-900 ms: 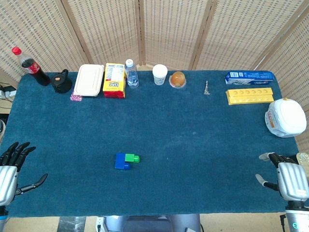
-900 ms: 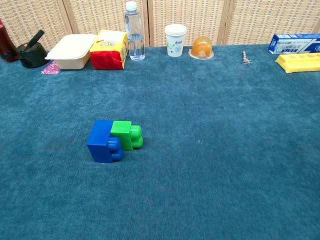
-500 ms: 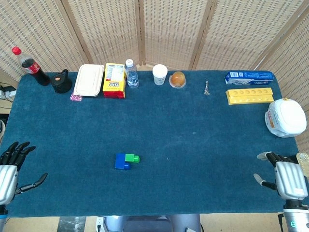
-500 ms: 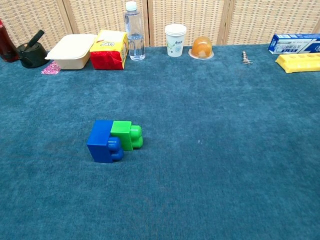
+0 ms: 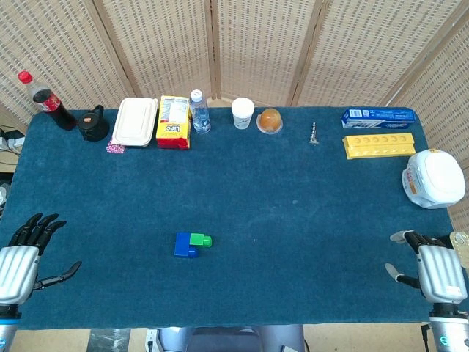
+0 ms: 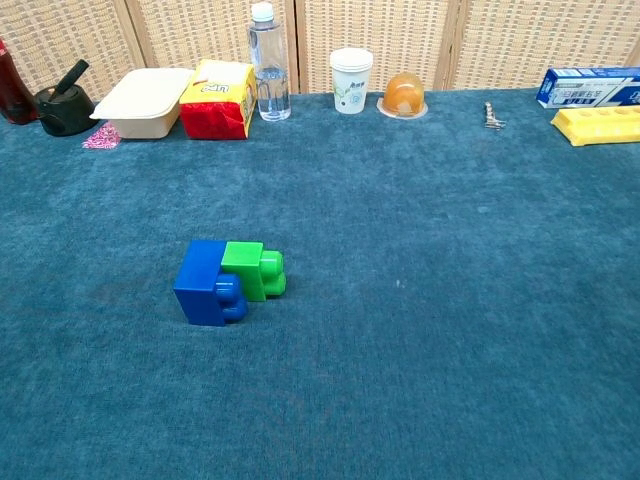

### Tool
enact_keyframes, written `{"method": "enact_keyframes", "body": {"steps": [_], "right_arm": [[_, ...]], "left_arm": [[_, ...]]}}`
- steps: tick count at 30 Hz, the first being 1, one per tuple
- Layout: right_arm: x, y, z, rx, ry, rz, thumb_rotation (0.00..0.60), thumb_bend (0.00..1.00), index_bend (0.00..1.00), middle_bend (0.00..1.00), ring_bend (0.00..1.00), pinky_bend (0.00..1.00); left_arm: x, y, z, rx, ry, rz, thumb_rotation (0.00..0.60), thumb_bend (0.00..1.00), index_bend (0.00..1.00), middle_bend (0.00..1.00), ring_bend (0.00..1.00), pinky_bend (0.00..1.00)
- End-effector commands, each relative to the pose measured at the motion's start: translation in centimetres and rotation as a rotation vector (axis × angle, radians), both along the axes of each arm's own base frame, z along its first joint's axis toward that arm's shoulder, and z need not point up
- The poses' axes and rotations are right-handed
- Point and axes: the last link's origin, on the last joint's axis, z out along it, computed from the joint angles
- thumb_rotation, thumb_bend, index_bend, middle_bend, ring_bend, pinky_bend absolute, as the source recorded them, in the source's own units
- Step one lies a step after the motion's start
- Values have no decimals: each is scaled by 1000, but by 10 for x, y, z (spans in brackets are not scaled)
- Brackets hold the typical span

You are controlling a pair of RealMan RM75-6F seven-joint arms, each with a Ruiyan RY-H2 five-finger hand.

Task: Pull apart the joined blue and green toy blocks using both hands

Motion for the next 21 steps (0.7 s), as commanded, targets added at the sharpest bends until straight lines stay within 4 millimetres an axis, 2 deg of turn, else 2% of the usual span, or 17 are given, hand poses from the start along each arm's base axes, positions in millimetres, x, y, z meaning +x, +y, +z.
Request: {"method": "enact_keyframes", "body": {"steps": [1,8,12,16,21], "right_arm": [[0,0,0,-2,1,2,600,229,384,433,446,439],[1,2,4,-12,5,5,600,229,384,433,447,439],[0,4,4,-15,-1,1,600,229,385,433,447,439],[-2,7,5,-19,-5,-2,600,229,384,433,447,439],[-3,8,7,-30,-9,0,600,229,384,434,447,440]], "left_arm": [[4,5,-4,-45,28,-14,335,238,225,179,90,188],[22,21,-19,-157,105,-55,337,251,224,179,90,188],[30,29,-26,-187,136,-76,338,253,224,199,132,190],[41,44,-40,-215,182,-127,336,224,223,255,187,253],[56,54,-52,-231,231,-185,330,214,232,260,187,254]]}}
